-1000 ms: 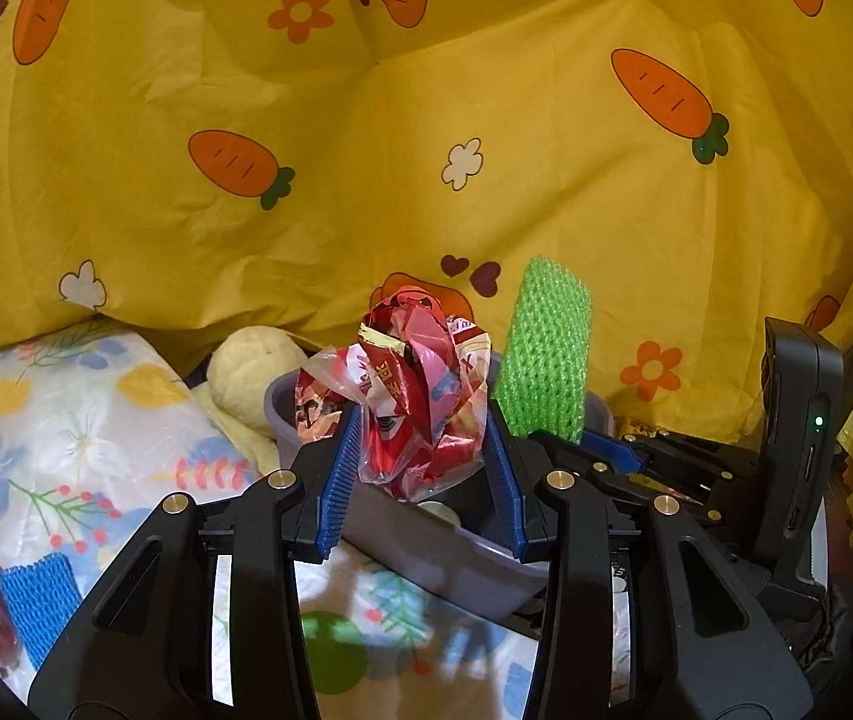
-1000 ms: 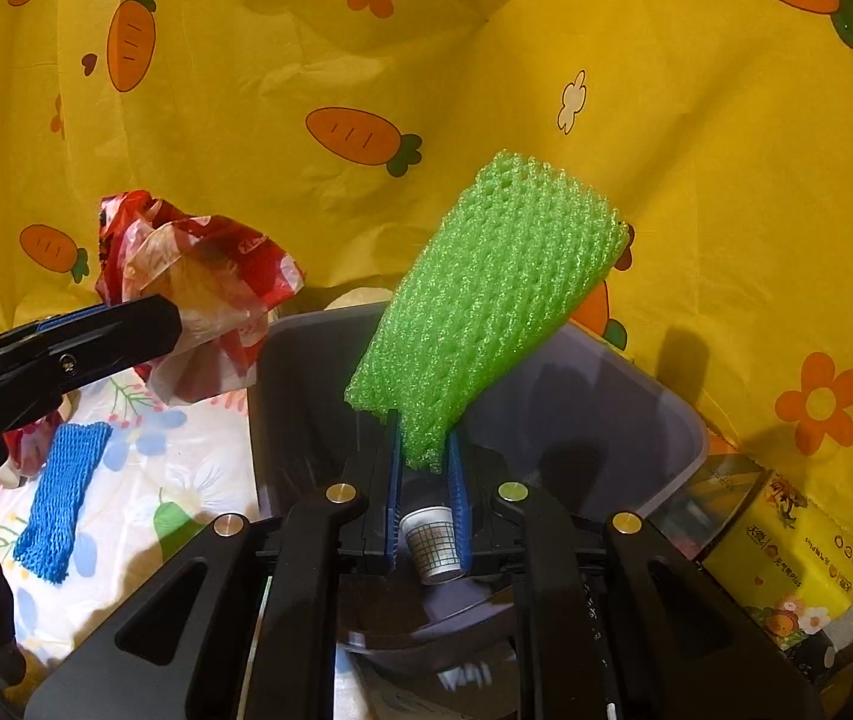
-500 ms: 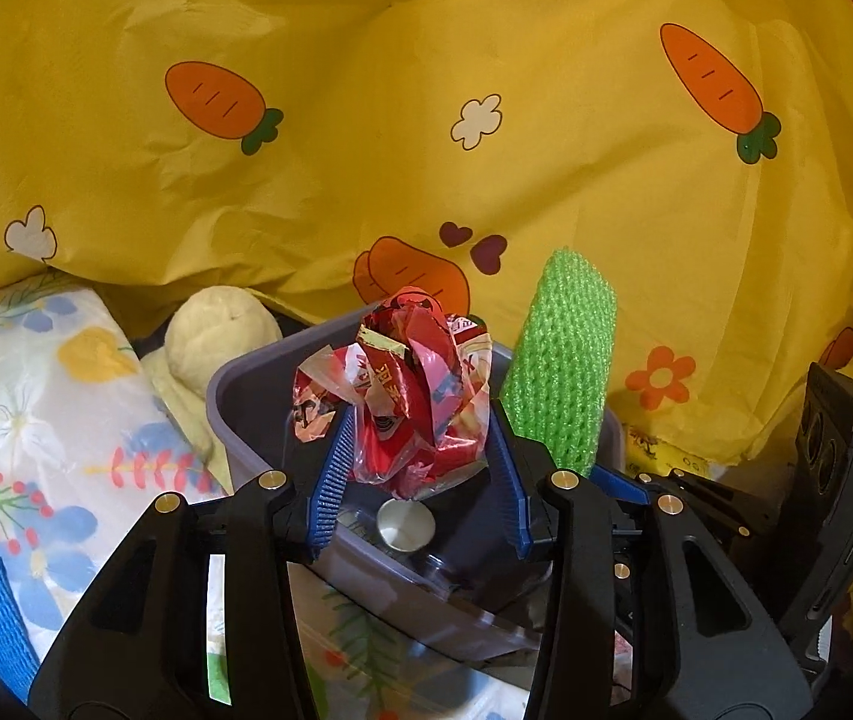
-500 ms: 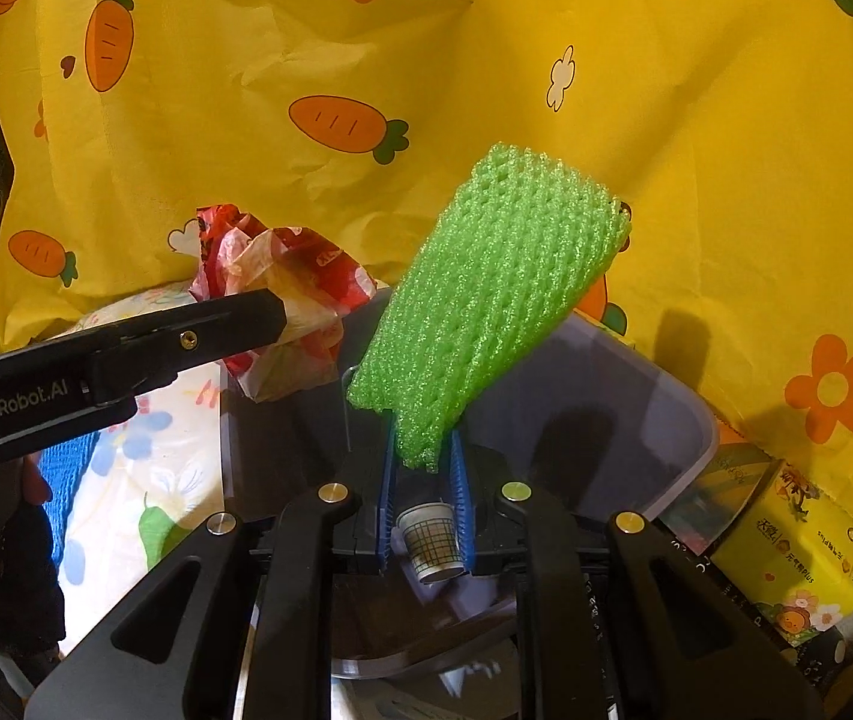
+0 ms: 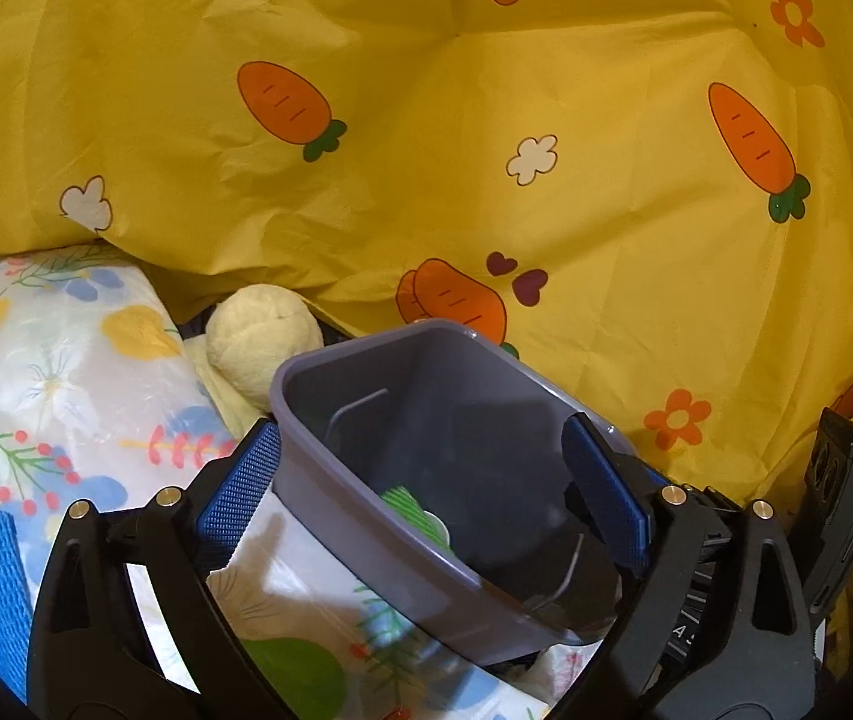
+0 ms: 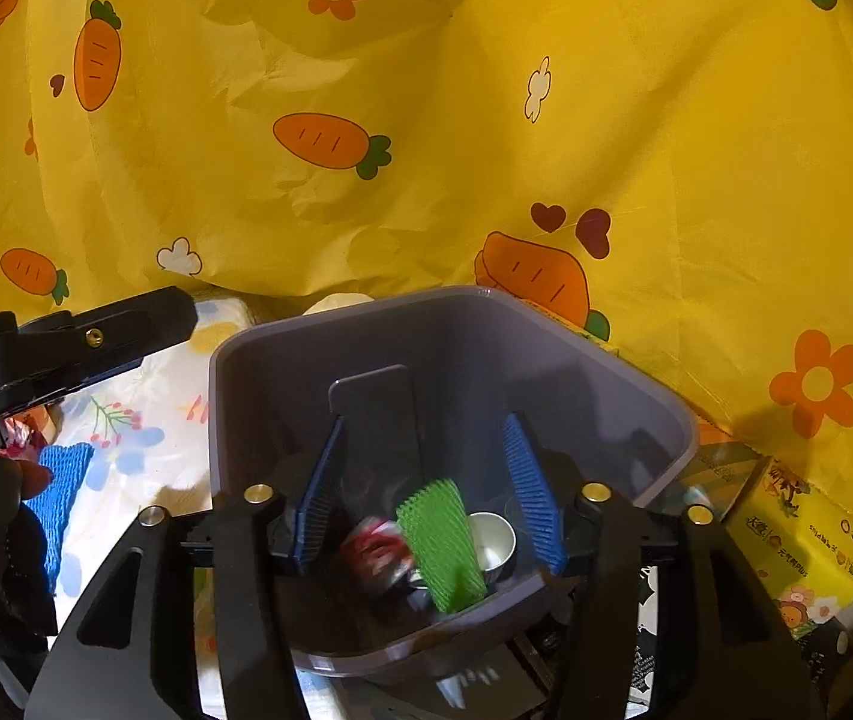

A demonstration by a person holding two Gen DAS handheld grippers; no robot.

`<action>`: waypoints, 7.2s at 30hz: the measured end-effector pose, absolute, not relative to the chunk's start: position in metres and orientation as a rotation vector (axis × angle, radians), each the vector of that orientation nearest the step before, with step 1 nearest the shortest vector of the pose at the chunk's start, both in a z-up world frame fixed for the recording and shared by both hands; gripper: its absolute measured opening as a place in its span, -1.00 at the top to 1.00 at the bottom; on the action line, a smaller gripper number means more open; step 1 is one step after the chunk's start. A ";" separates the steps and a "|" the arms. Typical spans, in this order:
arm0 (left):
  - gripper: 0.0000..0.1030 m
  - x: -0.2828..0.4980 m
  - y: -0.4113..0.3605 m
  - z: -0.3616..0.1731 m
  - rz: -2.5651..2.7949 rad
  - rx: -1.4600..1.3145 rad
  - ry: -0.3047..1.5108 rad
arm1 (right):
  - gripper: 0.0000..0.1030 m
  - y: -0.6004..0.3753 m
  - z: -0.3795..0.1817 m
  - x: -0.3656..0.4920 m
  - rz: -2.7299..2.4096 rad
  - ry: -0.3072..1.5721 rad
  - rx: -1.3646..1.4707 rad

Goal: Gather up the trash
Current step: 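Return to the table and grasp the black plastic bag with the left tool, then grasp the red plastic bag with the right tool while the left tool holds the black bag, then carry the black bag and red bag over the grey bin with both tools, then open both tools to drop the black and red bags into the bin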

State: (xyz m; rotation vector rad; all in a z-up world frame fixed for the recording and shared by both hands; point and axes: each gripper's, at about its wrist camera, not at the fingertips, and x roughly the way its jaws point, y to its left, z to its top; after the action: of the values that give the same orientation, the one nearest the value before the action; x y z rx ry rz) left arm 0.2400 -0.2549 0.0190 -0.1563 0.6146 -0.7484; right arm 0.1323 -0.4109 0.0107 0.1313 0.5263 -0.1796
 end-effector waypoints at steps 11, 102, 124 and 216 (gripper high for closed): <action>-0.88 0.193 -0.171 0.027 -0.510 -0.132 0.522 | -0.73 -0.392 0.026 0.106 -0.197 0.433 0.149; 0.69 0.154 0.176 0.016 0.255 -0.293 0.561 | 0.34 -0.074 -0.028 0.225 0.445 0.774 -0.040; 0.69 0.129 0.103 0.026 0.052 -0.218 0.501 | 0.47 -0.119 0.030 0.159 0.485 0.557 0.010; 0.67 0.222 -0.298 0.027 -0.767 0.033 0.607 | 0.45 -0.422 0.028 0.121 -0.135 0.479 0.187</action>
State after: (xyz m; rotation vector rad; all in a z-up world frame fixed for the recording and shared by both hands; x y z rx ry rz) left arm 0.2221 -0.2984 0.0274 0.0334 0.6066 -0.7673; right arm 0.1205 -0.4219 0.0282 0.1869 0.4786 -0.1354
